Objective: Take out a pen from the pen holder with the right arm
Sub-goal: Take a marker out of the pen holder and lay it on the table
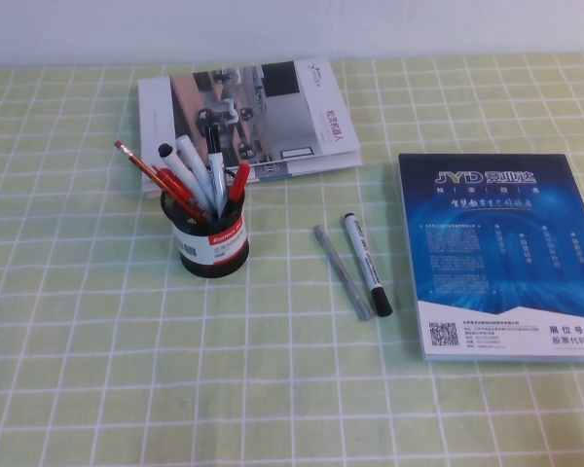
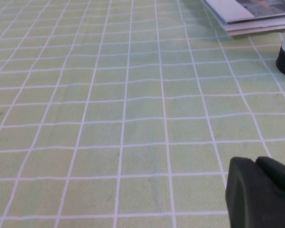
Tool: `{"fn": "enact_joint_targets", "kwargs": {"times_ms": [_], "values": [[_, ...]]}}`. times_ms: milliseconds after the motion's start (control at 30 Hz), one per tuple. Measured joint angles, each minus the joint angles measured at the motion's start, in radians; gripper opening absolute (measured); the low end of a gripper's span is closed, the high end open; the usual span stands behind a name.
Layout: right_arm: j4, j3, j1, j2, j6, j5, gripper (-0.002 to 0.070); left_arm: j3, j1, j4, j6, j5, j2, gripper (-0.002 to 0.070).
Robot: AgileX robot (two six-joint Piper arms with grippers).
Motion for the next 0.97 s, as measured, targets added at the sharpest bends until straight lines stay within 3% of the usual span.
{"fn": "enact_joint_targets", "kwargs": {"times_ms": [333,967], "values": [[0.002,0.0,0.021,0.0,-0.048,0.124,-0.0012,0.0,0.0,0.0,0.0,0.0,0.0,-0.0005],[0.011,0.0,0.021,0.0,-0.05,0.132,-0.0013,0.0,0.0,0.0,0.0,0.0,0.0,-0.0005]]}}
